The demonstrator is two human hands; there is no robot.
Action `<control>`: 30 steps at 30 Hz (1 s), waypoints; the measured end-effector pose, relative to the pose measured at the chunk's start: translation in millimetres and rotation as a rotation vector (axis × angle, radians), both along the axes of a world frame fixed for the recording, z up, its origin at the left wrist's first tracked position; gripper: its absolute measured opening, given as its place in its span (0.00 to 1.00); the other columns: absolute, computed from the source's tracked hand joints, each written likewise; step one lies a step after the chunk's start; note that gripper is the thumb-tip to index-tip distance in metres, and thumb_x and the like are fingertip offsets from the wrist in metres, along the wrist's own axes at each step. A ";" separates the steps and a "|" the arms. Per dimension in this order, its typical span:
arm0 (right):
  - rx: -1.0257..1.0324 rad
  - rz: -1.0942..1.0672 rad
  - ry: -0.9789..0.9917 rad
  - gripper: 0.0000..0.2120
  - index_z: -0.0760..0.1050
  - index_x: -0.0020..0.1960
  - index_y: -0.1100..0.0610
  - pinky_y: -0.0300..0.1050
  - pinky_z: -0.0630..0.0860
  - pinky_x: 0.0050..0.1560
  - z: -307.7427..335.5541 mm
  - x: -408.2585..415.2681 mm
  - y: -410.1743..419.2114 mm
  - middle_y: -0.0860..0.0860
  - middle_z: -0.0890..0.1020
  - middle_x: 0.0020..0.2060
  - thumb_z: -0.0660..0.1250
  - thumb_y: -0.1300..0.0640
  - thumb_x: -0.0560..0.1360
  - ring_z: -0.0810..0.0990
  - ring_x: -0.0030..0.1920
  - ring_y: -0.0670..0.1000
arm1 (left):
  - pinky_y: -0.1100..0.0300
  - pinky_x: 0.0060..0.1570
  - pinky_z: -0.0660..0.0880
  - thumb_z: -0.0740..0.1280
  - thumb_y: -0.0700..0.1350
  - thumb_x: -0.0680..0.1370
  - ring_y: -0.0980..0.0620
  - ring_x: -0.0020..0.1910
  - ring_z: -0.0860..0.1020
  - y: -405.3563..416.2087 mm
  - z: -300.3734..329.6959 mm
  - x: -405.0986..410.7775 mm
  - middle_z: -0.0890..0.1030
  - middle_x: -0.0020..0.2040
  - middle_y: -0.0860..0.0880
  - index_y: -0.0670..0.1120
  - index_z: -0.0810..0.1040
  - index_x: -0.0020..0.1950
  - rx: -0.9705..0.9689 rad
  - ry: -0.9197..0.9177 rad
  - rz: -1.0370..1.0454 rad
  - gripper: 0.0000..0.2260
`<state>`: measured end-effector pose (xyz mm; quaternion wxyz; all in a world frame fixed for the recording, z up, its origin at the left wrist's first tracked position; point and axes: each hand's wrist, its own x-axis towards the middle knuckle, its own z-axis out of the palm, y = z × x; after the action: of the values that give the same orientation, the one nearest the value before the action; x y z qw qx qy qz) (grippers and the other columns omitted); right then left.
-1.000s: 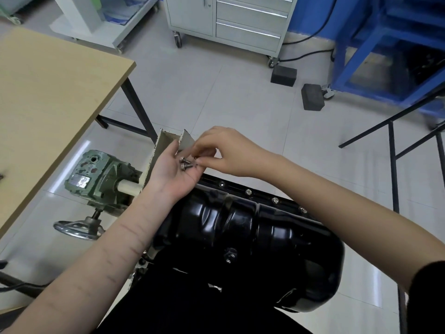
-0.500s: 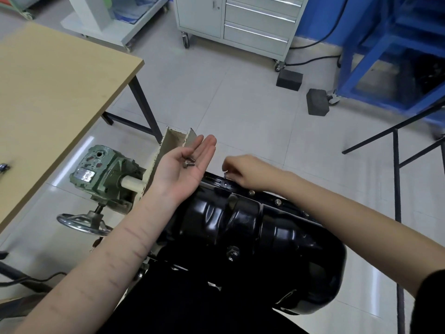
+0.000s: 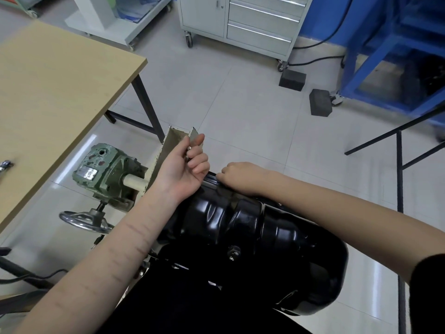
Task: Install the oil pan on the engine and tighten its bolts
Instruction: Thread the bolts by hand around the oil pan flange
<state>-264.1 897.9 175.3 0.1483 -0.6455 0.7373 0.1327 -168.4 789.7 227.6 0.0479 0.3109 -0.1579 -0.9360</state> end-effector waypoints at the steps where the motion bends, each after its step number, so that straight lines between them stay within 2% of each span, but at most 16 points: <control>1: 0.008 0.014 0.011 0.10 0.68 0.57 0.63 0.49 0.70 0.47 0.3 -0.2 -0.5 0.59 0.76 0.52 0.53 0.63 0.79 0.73 0.56 0.58 | 0.70 0.15 0.57 0.52 0.49 0.81 0.59 0.15 0.61 -0.3 0.0 0.0 0.63 0.19 0.53 0.43 0.73 0.42 -0.002 0.001 -0.002 0.16; 5: 0.015 0.073 0.093 0.11 0.68 0.58 0.63 0.51 0.72 0.48 -1.2 0.0 -0.7 0.58 0.77 0.53 0.52 0.63 0.79 0.74 0.56 0.58 | 0.70 0.15 0.57 0.52 0.49 0.81 0.59 0.15 0.61 -1.6 -0.7 0.6 0.63 0.19 0.53 0.43 0.73 0.43 0.001 0.008 0.001 0.15; 11: 0.006 0.135 0.182 0.13 0.66 0.62 0.62 0.49 0.70 0.54 -5.0 -2.4 0.4 0.58 0.75 0.56 0.49 0.62 0.80 0.73 0.58 0.58 | 0.70 0.15 0.57 0.52 0.49 0.81 0.59 0.15 0.61 -1.6 -1.8 -0.4 0.63 0.19 0.54 0.43 0.73 0.42 0.004 0.014 -0.004 0.16; 15: 0.062 0.072 0.164 0.14 0.68 0.60 0.63 0.50 0.70 0.51 -5.0 1.2 -0.9 0.59 0.75 0.57 0.49 0.58 0.81 0.74 0.57 0.59 | 0.69 0.15 0.56 0.52 0.51 0.81 0.58 0.15 0.60 -2.4 -1.2 0.3 0.63 0.19 0.53 0.45 0.70 0.38 0.006 0.015 -0.009 0.17; 18: 0.055 -0.003 0.145 0.19 0.72 0.57 0.62 0.49 0.71 0.48 -9.7 -0.3 -0.9 0.58 0.79 0.55 0.48 0.51 0.82 0.77 0.56 0.59 | 0.69 0.14 0.55 0.52 0.52 0.81 0.58 0.14 0.60 -2.4 -0.6 0.1 0.62 0.18 0.54 0.46 0.67 0.34 0.001 0.012 -0.004 0.18; 23: 0.004 -0.159 0.099 0.27 0.77 0.50 0.60 0.44 0.65 0.41 -4.2 0.9 -3.7 0.58 0.81 0.51 0.45 0.44 0.81 0.79 0.52 0.58 | 0.68 0.16 0.56 0.49 0.53 0.81 0.57 0.15 0.60 -3.2 -1.7 1.8 0.62 0.20 0.53 0.46 0.65 0.34 0.003 0.014 0.023 0.19; 25: -0.164 -0.423 -0.093 0.27 0.77 0.47 0.58 0.45 0.67 0.42 14.1 -3.4 -12.3 0.59 0.81 0.47 0.45 0.43 0.80 0.79 0.50 0.58 | 0.67 0.17 0.57 0.49 0.49 0.80 0.56 0.16 0.61 -3.5 -2.1 2.6 0.63 0.21 0.52 0.45 0.66 0.35 0.023 0.016 0.046 0.16; 27: -0.425 -0.694 -0.520 0.21 0.75 0.43 0.57 0.42 0.69 0.41 39.0 -9.6 -23.5 0.54 0.79 0.37 0.49 0.48 0.81 0.79 0.42 0.52 | 0.67 0.17 0.57 0.49 0.44 0.78 0.56 0.17 0.61 -2.4 -1.4 2.5 0.63 0.21 0.52 0.43 0.68 0.37 0.012 0.014 0.028 0.14; 28: -0.551 -0.766 -0.766 0.17 0.74 0.42 0.57 0.39 0.69 0.38 51.3 -12.9 -29.0 0.51 0.77 0.34 0.52 0.52 0.81 0.77 0.36 0.45 | 0.68 0.17 0.57 0.50 0.43 0.78 0.57 0.16 0.61 -1.5 -0.5 2.2 0.63 0.20 0.53 0.43 0.69 0.38 -0.013 0.012 0.001 0.13; 30: -0.583 -0.773 -1.014 0.11 0.76 0.45 0.57 0.33 0.68 0.33 72.9 -15.7 -35.7 0.48 0.76 0.34 0.56 0.57 0.80 0.73 0.33 0.40 | 0.69 0.16 0.56 0.50 0.43 0.79 0.58 0.15 0.60 -0.2 1.0 2.0 0.62 0.19 0.53 0.44 0.69 0.40 -0.082 0.019 -0.057 0.11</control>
<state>-279.7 862.2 248.3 0.3313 -0.3327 0.7595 -0.4503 -166.4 789.5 228.6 0.0356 0.2952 -0.2044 -0.9326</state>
